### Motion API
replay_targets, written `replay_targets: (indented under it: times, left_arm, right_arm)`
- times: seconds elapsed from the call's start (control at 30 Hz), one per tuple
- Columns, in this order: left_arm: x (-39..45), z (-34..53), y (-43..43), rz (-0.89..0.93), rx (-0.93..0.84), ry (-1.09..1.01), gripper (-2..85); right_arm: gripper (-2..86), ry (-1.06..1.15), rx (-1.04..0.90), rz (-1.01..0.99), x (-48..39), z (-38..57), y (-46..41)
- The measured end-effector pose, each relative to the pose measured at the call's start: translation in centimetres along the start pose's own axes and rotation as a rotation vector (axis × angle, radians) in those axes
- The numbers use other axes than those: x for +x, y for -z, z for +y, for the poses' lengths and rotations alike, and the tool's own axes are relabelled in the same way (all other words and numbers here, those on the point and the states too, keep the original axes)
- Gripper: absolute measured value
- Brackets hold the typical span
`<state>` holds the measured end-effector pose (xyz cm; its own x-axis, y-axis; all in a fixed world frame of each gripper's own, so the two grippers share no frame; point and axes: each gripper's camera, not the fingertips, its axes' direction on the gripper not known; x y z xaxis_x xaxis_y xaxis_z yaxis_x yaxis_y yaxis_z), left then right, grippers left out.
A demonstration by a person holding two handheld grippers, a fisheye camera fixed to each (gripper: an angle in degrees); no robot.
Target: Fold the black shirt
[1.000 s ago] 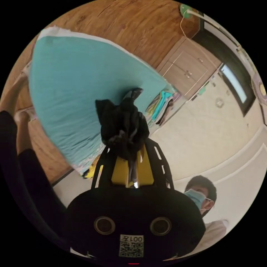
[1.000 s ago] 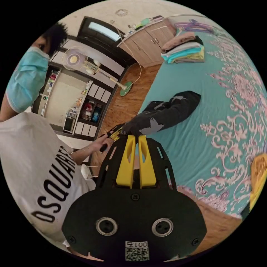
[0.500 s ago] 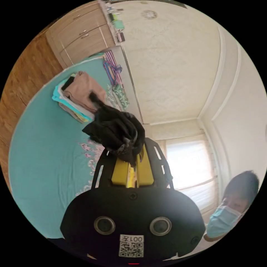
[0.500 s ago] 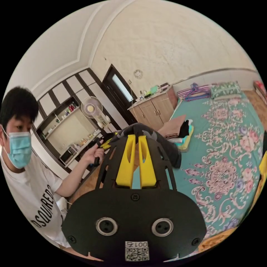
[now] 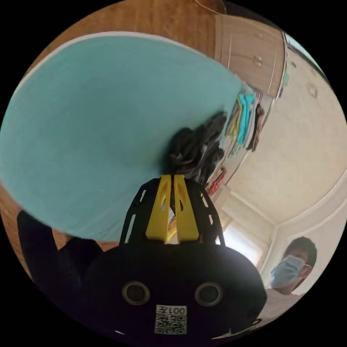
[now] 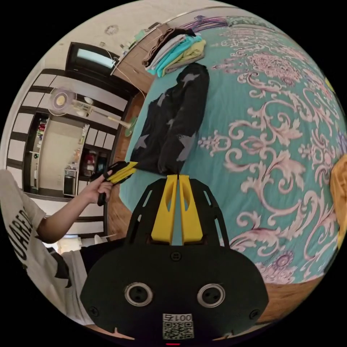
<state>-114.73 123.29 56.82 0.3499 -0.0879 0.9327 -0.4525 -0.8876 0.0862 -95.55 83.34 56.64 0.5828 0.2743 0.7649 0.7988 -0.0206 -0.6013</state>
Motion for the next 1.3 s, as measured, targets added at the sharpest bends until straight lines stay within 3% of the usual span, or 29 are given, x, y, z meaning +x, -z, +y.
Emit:
replay_targets:
  times: [0.13, 0.3, 0.4, 0.5, 0.57, 0.67, 0.87, 1.1, 1.2, 1.3]
  left_arm:
    - [-2.3, 4.3, 2.7, 0.047, 0.162, 0.033, -0.9]
    - [1.1, 7.1, -1.6, -0.088, -0.033, -0.189, 0.0]
    - [4.2, 9.5, -5.5, -0.253, -0.082, -0.361, 3.4]
    - [6.4, 12.4, -8.5, -0.529, -0.001, -0.473, 5.9]
    - [8.5, 15.1, -10.4, -0.752, 0.073, -0.663, 5.7]
    - [10.4, 18.3, -13.6, -0.994, 0.092, -0.927, 4.7]
    - [10.6, 22.0, -19.5, -1.303, 0.011, -1.237, -0.5]
    - [10.1, 22.4, -17.3, -1.068, 0.034, -1.002, -0.5]
    - [11.7, 24.2, -17.6, -1.101, 0.04, -1.055, 1.5]
    - [14.4, 26.1, -17.7, -1.221, 0.081, -1.132, 4.6]
  right_arm:
    - [0.7, -0.004, 0.012, -0.009, -1.4, 2.0, -0.1]
    - [0.7, 0.037, -0.05, 0.047, -1.9, 1.1, -2.0]
    - [1.0, 0.078, -0.103, 0.097, -2.7, 0.6, -3.2]
    - [1.7, 0.16, -0.106, 0.24, -4.6, 0.8, -4.0]
    - [2.6, 0.243, -0.138, 0.372, -6.3, 0.8, -5.3]
    - [4.4, 0.336, -0.182, 0.411, -8.0, 0.5, -7.2]
    - [3.0, 0.42, -0.234, 0.504, -9.7, -0.1, -10.2]
    - [0.9, 0.426, -0.259, 0.534, -9.7, 1.9, -11.2]
    - [0.6, 0.481, -0.261, 0.572, -11.0, 2.0, -10.6]
    - [0.6, 0.561, -0.179, 0.753, -12.9, 1.7, -8.3]
